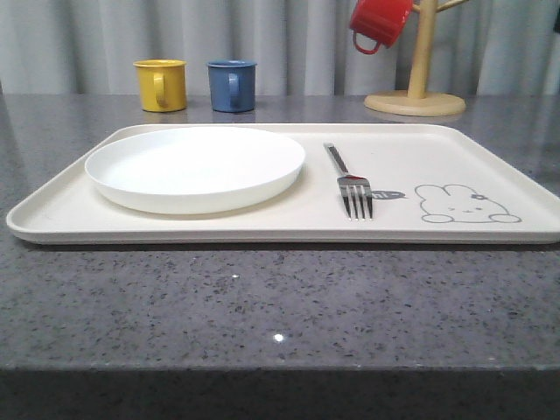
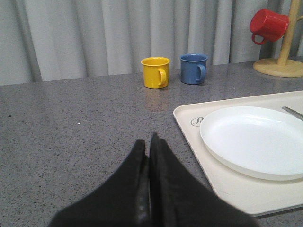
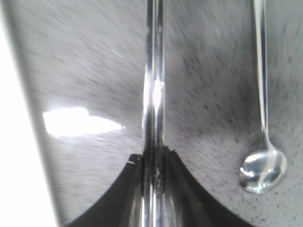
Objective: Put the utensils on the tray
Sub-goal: 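Grasp the steel chopsticks with the right gripper, then lower the chopsticks onto the tray beside the fork and release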
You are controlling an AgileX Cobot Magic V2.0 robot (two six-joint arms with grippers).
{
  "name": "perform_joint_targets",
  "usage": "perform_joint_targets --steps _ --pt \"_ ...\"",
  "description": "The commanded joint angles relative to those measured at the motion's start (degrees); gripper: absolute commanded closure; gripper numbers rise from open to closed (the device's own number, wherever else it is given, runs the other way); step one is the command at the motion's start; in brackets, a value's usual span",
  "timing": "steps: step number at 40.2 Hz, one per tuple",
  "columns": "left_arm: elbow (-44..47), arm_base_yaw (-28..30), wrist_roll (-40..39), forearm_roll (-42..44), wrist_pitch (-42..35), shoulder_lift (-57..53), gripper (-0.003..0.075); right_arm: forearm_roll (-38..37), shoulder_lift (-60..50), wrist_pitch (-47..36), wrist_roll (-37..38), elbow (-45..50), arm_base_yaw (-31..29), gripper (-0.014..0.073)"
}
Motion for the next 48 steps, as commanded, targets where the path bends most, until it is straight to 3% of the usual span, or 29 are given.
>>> perform_joint_targets --steps 1,10,20,48 --pt "-1.6 -0.5 -0.3 -0.9 -4.9 0.6 0.0738 -0.7 -2.8 6.4 2.7 -4.8 3.9 0.0571" --pt "-1.6 -0.5 -0.3 -0.9 -4.9 0.6 0.0738 -0.6 -1.3 6.3 9.8 -7.8 14.9 0.0571" --pt "-1.6 -0.5 -0.3 -0.9 -4.9 0.6 0.0738 -0.2 2.4 6.1 14.5 -8.0 22.4 0.0571" --pt "-1.6 -0.5 -0.3 -0.9 -4.9 0.6 0.0738 3.3 11.7 -1.0 17.5 -8.0 23.3 0.0571"
